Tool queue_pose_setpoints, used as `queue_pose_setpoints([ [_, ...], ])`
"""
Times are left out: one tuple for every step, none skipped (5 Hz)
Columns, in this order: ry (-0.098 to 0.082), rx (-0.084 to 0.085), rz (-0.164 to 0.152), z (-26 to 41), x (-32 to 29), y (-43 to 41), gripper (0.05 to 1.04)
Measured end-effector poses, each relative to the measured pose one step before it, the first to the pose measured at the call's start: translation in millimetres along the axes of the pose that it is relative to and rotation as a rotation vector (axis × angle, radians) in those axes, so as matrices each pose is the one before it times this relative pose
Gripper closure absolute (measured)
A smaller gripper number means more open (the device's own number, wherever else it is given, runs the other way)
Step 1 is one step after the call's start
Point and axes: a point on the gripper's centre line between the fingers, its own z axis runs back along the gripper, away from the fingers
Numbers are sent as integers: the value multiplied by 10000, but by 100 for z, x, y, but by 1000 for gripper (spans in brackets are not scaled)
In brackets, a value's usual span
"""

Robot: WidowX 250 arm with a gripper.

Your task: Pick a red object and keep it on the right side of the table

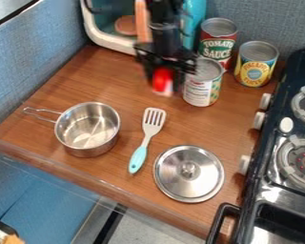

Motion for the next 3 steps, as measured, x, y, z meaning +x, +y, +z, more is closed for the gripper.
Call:
queue_pose_setpoints([
  [194,183,-10,-500,-783,-2958,501],
  [28,-93,-163,-207,-332,-2970,501],
  [492,-44,48,-2312,-191,-1298,501],
])
